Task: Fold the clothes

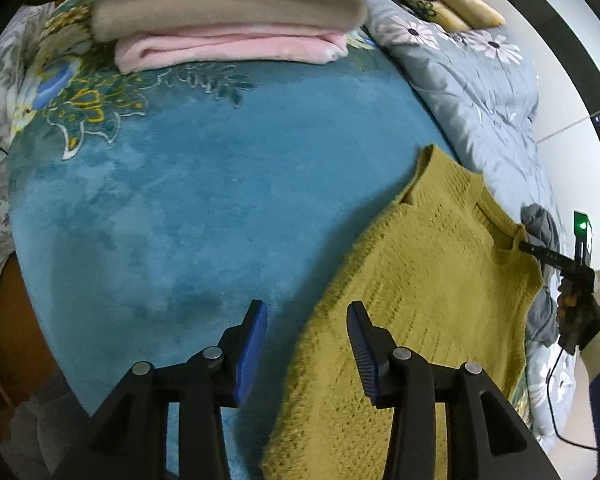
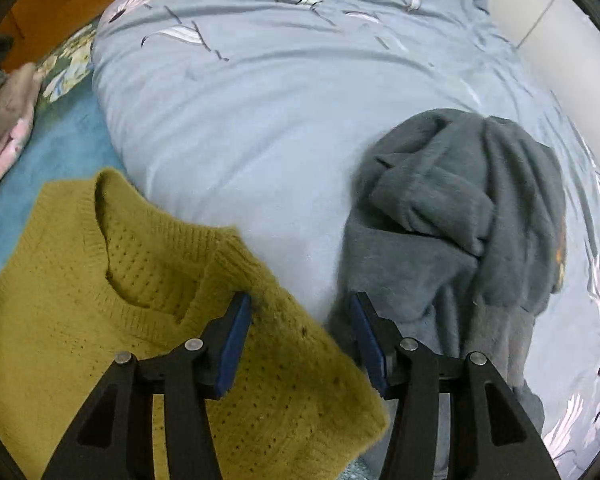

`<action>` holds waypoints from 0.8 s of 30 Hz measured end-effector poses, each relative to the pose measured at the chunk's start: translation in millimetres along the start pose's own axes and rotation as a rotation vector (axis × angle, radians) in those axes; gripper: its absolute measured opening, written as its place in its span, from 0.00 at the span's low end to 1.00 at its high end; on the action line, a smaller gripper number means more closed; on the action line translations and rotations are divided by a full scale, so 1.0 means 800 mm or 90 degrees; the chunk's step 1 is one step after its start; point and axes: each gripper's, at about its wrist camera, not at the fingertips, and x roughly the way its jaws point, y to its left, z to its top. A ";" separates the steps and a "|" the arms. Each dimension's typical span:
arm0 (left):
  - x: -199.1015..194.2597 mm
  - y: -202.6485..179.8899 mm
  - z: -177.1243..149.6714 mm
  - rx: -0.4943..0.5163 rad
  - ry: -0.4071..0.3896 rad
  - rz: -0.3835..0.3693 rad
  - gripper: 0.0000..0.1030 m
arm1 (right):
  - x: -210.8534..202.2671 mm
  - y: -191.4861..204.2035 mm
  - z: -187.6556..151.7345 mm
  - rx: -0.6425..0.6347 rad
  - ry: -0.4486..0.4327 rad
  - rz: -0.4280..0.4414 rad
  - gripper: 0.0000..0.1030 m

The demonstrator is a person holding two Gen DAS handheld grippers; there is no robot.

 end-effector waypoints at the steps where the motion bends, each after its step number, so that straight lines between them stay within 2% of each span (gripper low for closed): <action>1: 0.000 0.001 0.001 -0.005 0.000 -0.003 0.45 | 0.000 0.000 -0.001 0.005 0.003 0.006 0.51; 2: 0.001 0.002 0.000 -0.009 0.002 -0.008 0.45 | 0.000 0.000 -0.002 0.010 0.007 0.013 0.51; 5: 0.000 -0.001 -0.002 -0.007 0.005 -0.018 0.45 | -0.001 0.006 -0.013 0.017 0.027 0.035 0.32; 6: -0.003 -0.001 -0.003 -0.005 0.004 -0.021 0.45 | -0.004 0.012 -0.018 0.009 0.027 0.030 0.18; 7: -0.007 -0.001 -0.004 -0.004 0.003 -0.025 0.45 | -0.010 0.015 -0.024 0.012 0.019 0.031 0.09; 10: -0.020 -0.003 -0.007 -0.003 -0.007 -0.037 0.45 | -0.034 0.022 -0.042 0.027 -0.011 0.040 0.09; 13: -0.033 -0.001 -0.011 -0.003 -0.020 -0.053 0.45 | -0.081 0.040 -0.073 0.018 -0.064 0.064 0.09; 17: -0.046 0.007 -0.022 -0.012 -0.021 -0.082 0.46 | -0.161 0.096 -0.152 -0.052 -0.123 0.110 0.09; 19: -0.049 0.009 -0.031 -0.016 -0.014 -0.102 0.46 | -0.185 0.123 -0.202 -0.070 -0.125 0.144 0.09; 22: -0.047 0.009 -0.046 -0.017 0.007 -0.129 0.50 | -0.199 0.151 -0.288 -0.073 -0.096 0.173 0.09; 24: -0.037 0.005 -0.058 -0.017 0.032 -0.145 0.51 | -0.181 0.155 -0.335 -0.044 -0.060 0.182 0.09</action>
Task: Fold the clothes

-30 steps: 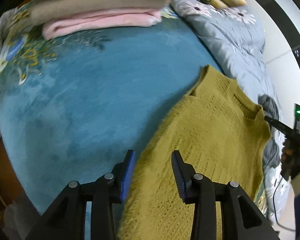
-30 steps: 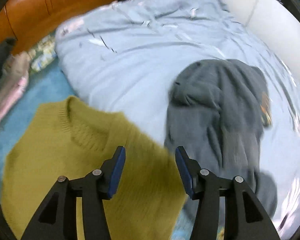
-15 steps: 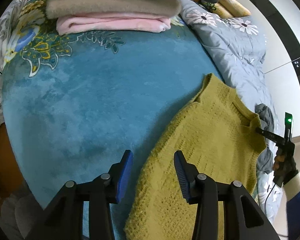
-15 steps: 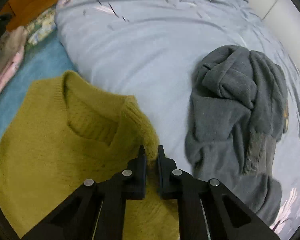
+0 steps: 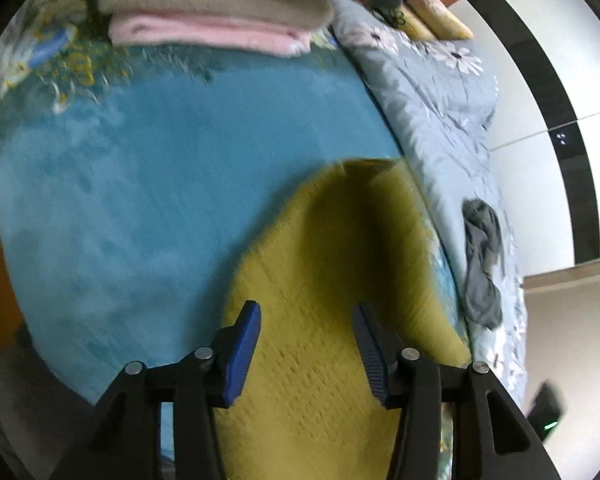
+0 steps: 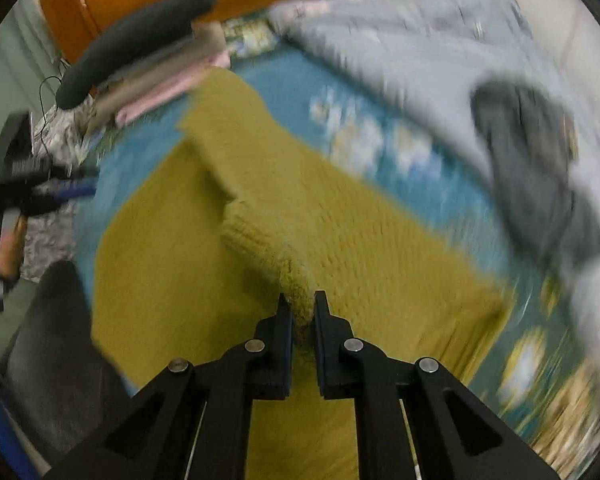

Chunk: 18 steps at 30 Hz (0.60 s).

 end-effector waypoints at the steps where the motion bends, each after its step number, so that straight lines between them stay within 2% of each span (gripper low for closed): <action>1: 0.008 -0.001 -0.006 0.000 0.018 -0.006 0.51 | 0.009 0.000 -0.022 0.021 0.019 0.003 0.09; 3: 0.023 -0.004 -0.018 0.000 0.048 -0.011 0.51 | 0.026 -0.003 -0.051 0.059 0.038 -0.006 0.09; 8: 0.053 -0.002 -0.034 -0.021 0.095 0.015 0.52 | 0.024 -0.010 -0.072 0.126 0.013 0.000 0.10; 10: 0.063 -0.001 -0.038 -0.023 0.107 0.023 0.52 | 0.020 -0.012 -0.077 0.141 0.013 -0.001 0.16; 13: 0.080 0.002 -0.039 -0.027 0.118 0.047 0.53 | 0.012 -0.013 -0.091 0.155 0.013 -0.004 0.31; 14: 0.085 0.004 -0.039 -0.033 0.119 0.049 0.53 | 0.009 -0.017 -0.098 0.168 0.010 0.001 0.32; 17: 0.090 0.002 -0.039 -0.030 0.108 0.050 0.51 | -0.001 -0.047 -0.133 0.296 -0.013 0.077 0.41; 18: 0.091 0.001 -0.038 -0.028 0.104 0.049 0.51 | 0.002 -0.057 -0.143 0.340 -0.018 0.104 0.47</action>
